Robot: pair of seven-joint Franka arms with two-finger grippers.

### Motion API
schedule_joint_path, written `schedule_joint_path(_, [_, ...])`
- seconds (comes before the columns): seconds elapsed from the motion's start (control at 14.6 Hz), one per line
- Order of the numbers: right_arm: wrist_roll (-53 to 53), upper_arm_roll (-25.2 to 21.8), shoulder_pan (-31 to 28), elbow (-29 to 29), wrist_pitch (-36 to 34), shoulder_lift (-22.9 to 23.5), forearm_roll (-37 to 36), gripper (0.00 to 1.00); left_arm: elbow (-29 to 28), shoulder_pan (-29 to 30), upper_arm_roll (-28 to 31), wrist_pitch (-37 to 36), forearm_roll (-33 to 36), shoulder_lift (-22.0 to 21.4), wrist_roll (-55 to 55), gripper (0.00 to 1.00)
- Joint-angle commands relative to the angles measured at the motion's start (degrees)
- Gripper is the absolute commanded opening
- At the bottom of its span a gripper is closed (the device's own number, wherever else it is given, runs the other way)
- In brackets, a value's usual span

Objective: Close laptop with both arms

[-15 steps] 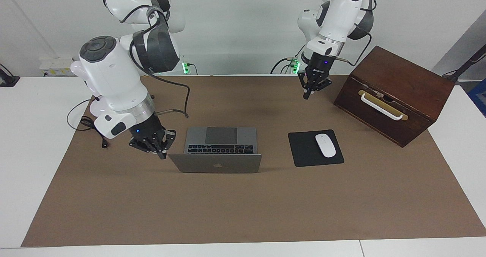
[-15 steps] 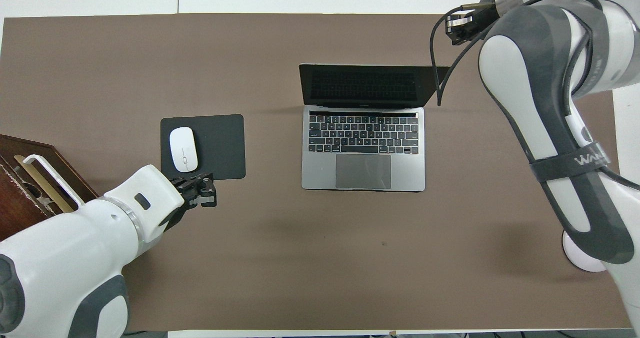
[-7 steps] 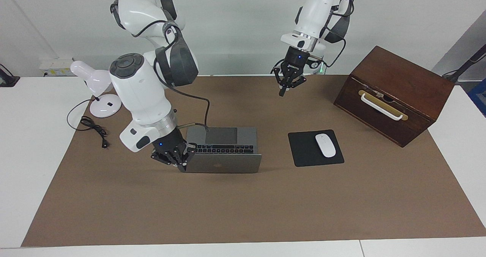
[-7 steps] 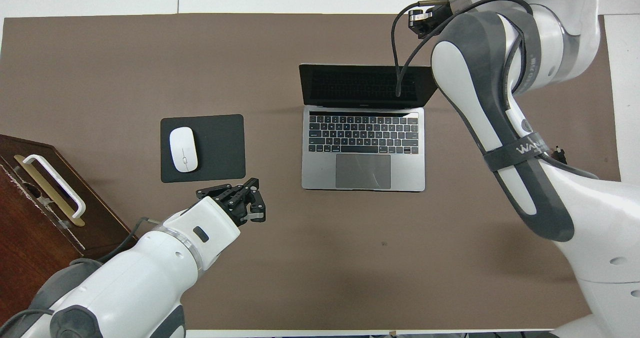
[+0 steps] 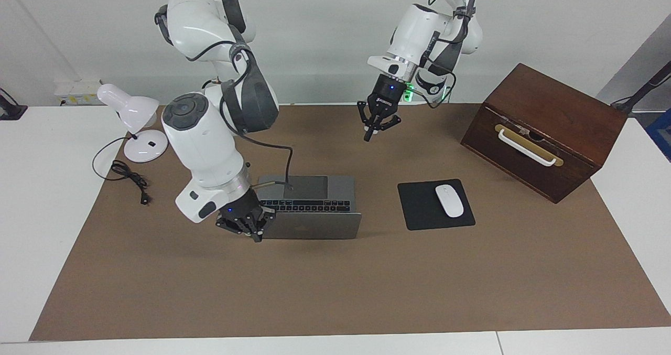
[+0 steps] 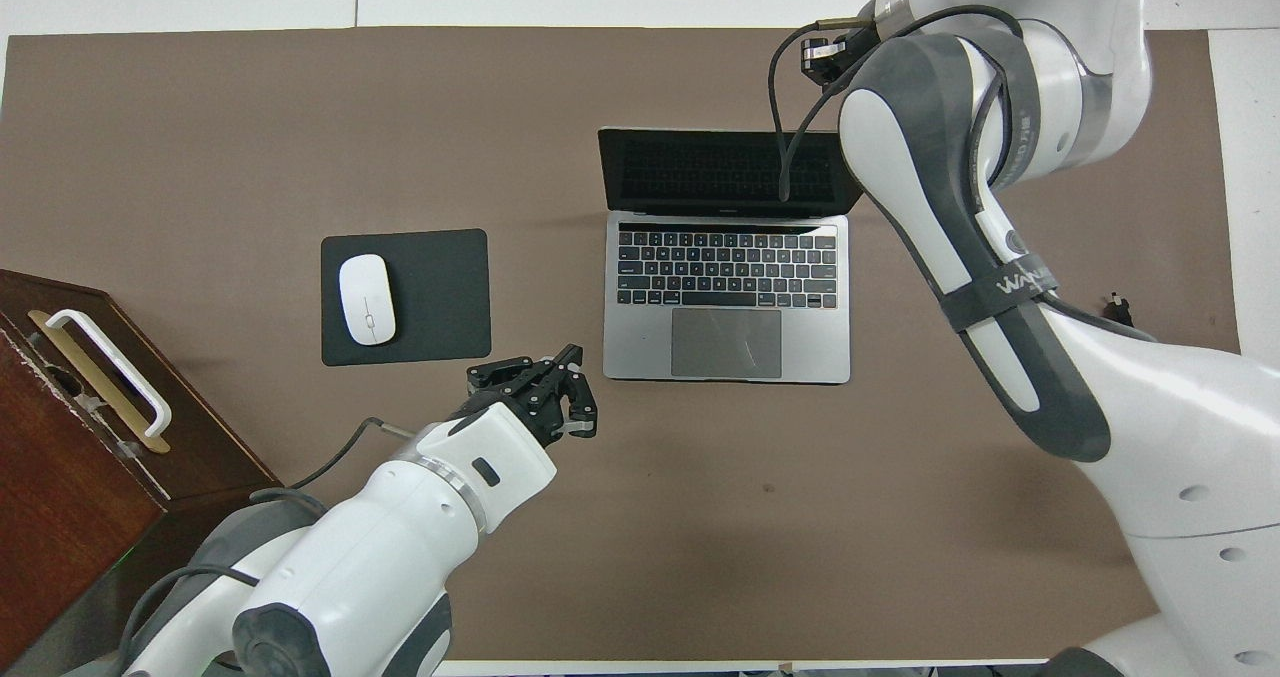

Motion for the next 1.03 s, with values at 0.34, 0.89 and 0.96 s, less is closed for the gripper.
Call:
schedule_joint_path(0.34, [0.9, 0.4, 0.0, 0.0, -0.8, 0.7, -0.3, 0.0, -0.4, -4.5, 0.6, 15.7, -0.9, 11.0, 0.1, 0.0])
schedule_joint_path(0.89, [1.0, 0.4, 0.3, -0.2, -0.7, 0.6, -0.1, 0.0, 0.7, -4.5, 0.7, 18.4, -0.8, 15.3, 0.6, 0.0])
schedule_joint_path(0.96, [1.0, 0.4, 0.5, -0.2, -0.7, 0.6, -0.1, 0.0, 1.0, -4.5, 0.7, 19.5, -0.8, 16.2, 0.7, 0.0])
